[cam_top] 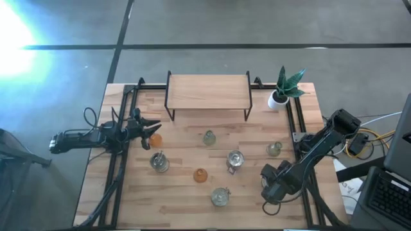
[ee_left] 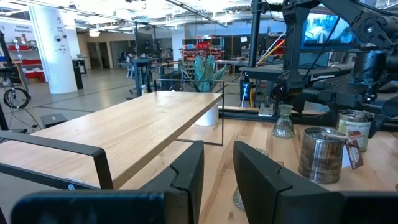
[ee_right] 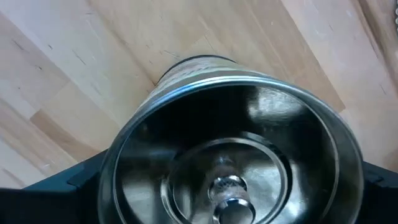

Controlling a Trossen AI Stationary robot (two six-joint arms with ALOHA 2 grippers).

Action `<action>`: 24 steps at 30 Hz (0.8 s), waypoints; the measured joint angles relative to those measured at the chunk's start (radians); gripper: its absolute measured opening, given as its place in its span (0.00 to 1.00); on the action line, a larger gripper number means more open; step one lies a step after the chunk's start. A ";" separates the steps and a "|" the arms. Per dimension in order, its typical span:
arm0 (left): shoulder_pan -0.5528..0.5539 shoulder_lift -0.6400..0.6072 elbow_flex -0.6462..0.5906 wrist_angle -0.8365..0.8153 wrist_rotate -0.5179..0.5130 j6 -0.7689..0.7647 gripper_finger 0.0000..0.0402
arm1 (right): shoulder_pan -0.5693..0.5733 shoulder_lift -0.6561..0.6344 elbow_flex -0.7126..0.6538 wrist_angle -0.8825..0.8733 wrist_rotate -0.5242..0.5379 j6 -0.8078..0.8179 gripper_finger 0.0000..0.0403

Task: Pick & Place candle stick holders
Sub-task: Put the right green scented candle on the shelf

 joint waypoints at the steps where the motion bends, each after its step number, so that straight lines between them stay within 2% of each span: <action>1: 0.000 0.000 0.000 0.000 0.000 0.000 0.23 | 0.000 0.004 0.001 0.001 0.001 0.002 0.88; 3: 0.000 0.000 0.000 0.000 0.000 0.000 0.23 | 0.000 0.004 0.002 0.003 0.002 0.002 0.85; 13: 0.000 0.000 0.000 0.000 0.000 0.000 0.23 | -0.001 -0.059 0.028 -0.005 -0.005 0.029 0.85; 19: 0.000 0.000 0.000 0.000 0.000 0.000 0.23 | -0.039 -0.123 0.125 -0.095 -0.012 -0.006 0.85; 24: 0.000 0.000 0.000 0.000 0.000 0.000 0.23 | -0.129 -0.151 0.244 -0.194 -0.012 -0.147 0.85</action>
